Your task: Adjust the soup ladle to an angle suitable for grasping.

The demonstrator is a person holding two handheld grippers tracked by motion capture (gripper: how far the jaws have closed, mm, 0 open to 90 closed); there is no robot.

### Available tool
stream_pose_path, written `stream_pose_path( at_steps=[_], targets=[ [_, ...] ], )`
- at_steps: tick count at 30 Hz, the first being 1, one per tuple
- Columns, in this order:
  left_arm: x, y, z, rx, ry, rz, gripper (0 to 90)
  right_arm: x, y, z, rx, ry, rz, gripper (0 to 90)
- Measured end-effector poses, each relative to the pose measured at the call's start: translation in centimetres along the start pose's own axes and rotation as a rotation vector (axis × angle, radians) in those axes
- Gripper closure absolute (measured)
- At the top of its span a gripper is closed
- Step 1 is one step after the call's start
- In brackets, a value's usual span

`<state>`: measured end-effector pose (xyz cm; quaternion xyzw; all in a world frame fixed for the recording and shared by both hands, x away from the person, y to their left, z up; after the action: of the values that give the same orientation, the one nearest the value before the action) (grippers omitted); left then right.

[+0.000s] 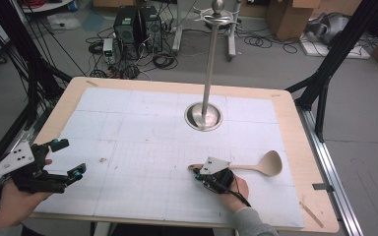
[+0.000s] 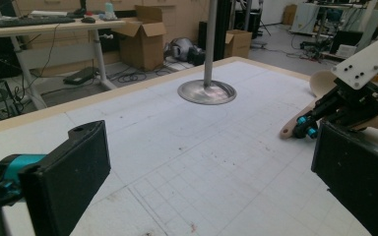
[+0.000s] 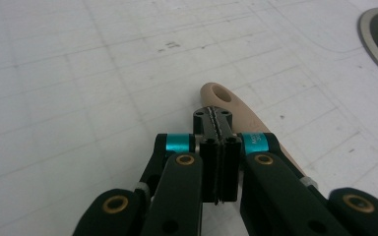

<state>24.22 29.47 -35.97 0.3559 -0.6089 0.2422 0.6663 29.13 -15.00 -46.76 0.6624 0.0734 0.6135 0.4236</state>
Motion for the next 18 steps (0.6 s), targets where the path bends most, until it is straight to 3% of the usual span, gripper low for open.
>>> stream_pose_path(
  at_steps=[9, 18],
  targets=[
    [-0.2, 0.9, -0.3, 0.018, 0.008, 0.001, 1.8, 0.5, -0.7, 1.4, -0.046, -0.024, -0.008, 90.0],
    [-0.4, 0.7, -0.3, 0.014, 0.012, -0.003, 1.8, 0.6, -1.2, 2.8, -0.098, -0.057, -0.010, 90.0]
  ],
)
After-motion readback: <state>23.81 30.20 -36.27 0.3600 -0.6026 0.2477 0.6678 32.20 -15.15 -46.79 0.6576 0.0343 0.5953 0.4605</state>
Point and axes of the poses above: each handheld gripper's, and its own axes: y roughly backward along the jaws, x roughly out of its top, z roughly to its right, the point moved 2 cm from there along -y, roughly forward along the jaws, and after that the axes turned 6 degrees about x, right-handed, at the moved point
